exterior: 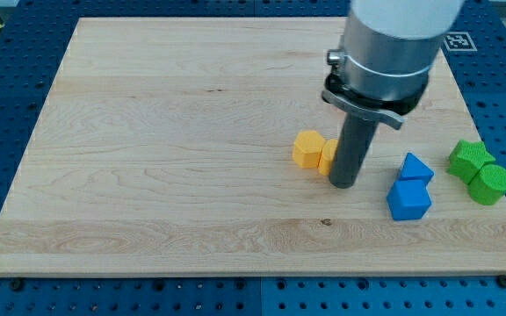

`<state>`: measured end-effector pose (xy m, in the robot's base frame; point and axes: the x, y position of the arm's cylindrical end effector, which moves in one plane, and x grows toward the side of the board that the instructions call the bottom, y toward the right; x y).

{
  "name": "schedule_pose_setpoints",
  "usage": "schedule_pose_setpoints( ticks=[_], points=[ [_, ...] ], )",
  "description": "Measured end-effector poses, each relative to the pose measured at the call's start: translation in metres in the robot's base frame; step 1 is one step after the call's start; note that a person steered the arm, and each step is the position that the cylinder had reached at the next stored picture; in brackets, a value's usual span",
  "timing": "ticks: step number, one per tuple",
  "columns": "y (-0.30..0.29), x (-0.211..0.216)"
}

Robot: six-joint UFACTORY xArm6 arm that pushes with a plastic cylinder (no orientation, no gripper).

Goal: Move yellow hexagon from yellow heart

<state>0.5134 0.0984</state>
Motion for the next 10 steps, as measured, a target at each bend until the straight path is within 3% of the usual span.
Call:
schedule_pose_setpoints(
  ticks=[1,3,6,7,8,10],
  points=[
    [-0.005,-0.021],
    [-0.009,-0.019],
    [-0.111,-0.085],
    [-0.084,-0.069],
    [-0.055,-0.086],
    [-0.153,-0.099]
  ],
)
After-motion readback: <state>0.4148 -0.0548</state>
